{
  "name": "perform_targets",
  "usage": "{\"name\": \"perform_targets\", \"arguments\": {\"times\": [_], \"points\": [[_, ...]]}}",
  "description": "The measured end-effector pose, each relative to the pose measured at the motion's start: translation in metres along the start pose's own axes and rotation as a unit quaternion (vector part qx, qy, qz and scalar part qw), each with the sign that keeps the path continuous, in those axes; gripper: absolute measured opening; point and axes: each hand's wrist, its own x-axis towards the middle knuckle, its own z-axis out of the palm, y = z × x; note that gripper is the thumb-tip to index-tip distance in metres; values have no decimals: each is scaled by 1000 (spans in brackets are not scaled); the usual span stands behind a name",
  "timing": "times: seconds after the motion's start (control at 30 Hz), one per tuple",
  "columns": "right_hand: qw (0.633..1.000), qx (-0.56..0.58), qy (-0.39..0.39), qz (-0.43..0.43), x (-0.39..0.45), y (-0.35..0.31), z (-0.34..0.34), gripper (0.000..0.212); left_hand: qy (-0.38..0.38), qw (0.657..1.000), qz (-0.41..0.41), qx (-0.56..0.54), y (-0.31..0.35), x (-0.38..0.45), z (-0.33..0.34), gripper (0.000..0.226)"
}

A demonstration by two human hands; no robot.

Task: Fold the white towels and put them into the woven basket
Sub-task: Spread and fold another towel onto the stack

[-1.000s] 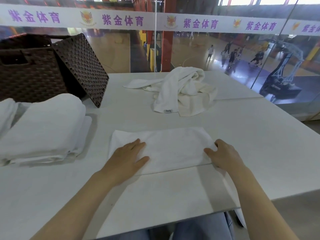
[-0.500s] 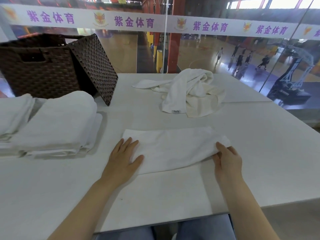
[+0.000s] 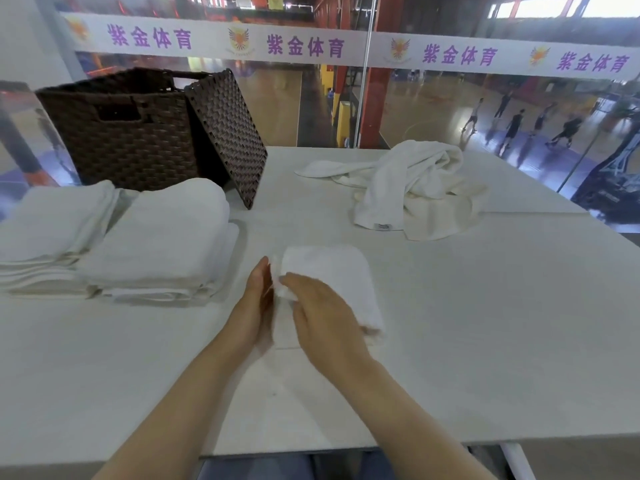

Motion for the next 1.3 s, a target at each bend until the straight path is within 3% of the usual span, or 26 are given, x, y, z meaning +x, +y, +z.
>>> {"name": "perform_targets", "arguments": {"times": [0.1,0.2,0.33,0.4,0.53,0.63,0.73,0.9,1.03,1.17,1.3], "points": [[991,-71,-88,-73,-19,1,28,45,52,999,-8,6,3,3,-5,54],[985,-97,-122,-73,-30,8,38,44,92,992,6,84,-5,7,-14,57],[985,5,-169,-34,-22,-7,20,33,92,978,35,184,-4,4,-17,49],[989,49,-139,14,-11,-7,0,30,79,971,42,224,-1,6,-18,51],[996,-56,-48,46,14,28,-30,39,94,918,57,381,7,14,-12,51],[966,-172,-173,82,13,55,-32,57,54,868,36,493,2,11,-1,52],[945,-173,-248,127,-2,67,-22,60,50,831,14,553,-12,7,-1,56],[959,-98,-218,153,-5,75,-19,57,75,822,34,564,-19,6,1,58],[965,-30,-139,222,-12,80,-18,47,124,816,-8,564,-17,-2,3,71],[949,-117,-130,261,-21,78,-17,52,118,805,-28,580,-15,-12,8,74],[942,-173,-127,256,-22,75,-12,55,114,827,5,551,-14,-17,17,77]]}}
